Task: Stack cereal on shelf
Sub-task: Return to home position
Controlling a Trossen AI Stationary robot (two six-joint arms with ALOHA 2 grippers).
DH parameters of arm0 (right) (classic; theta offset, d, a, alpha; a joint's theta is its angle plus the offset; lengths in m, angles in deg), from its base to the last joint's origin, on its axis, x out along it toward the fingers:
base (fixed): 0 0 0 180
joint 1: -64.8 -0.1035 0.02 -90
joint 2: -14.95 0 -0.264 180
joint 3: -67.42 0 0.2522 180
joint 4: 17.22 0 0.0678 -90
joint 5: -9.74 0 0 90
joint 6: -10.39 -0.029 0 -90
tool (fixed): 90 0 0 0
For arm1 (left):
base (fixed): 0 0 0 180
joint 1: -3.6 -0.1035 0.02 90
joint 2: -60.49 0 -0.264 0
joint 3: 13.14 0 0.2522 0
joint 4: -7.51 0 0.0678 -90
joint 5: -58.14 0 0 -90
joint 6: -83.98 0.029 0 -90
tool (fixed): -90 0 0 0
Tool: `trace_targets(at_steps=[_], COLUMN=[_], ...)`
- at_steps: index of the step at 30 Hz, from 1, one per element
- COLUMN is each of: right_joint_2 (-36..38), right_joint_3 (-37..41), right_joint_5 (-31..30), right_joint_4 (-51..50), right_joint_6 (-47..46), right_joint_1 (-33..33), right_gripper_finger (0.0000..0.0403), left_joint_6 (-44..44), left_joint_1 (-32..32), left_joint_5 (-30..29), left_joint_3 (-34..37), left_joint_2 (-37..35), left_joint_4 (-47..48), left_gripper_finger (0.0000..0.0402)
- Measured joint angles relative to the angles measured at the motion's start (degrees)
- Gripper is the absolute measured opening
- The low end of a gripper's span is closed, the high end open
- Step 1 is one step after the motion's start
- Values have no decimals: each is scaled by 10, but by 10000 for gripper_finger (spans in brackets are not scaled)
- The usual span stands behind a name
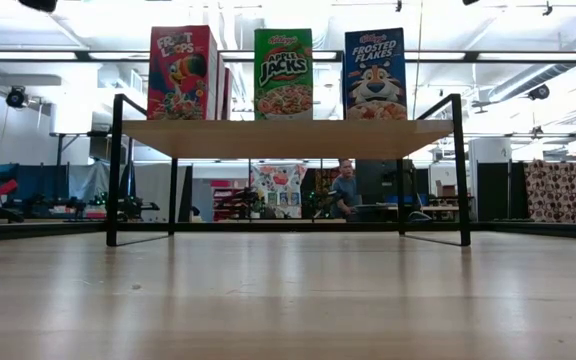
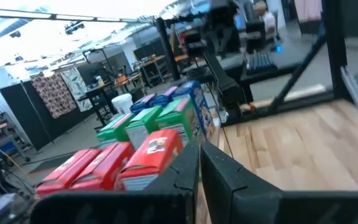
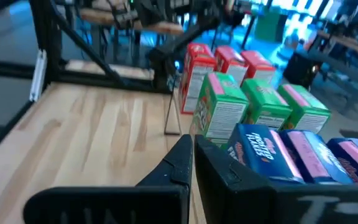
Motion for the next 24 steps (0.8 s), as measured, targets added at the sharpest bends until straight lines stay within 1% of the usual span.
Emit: trace_targets(at_steps=[5,8,11,15,20,24], right_joint_2=[61,88,113,144,188,223], right_joint_3=[59,82,100,122,159,191], right_joint_5=[1,5,25,45,49,50], right_joint_4=[51,73,81,82,101,115], right_joint_6=[25,40,53,56,61,62], right_joint_1=[0,4,13,24,24,24], right_gripper_finger=[9,9,9,9,9,9], left_joint_6=[17,48,88,106,109,113], left_joint_1=[-1,-3,-4,-4,-4,-4], left_joint_5=[0,0,5,22,23,21], left_joint_3=[42,63,84,102,125,140], left_joint_2=[-75,-112,-148,-198,-255,-280], left_joint_4=[-42,-85,-119,-121,-120,-121], left_gripper_finger=[0,0,0,0,0,0])
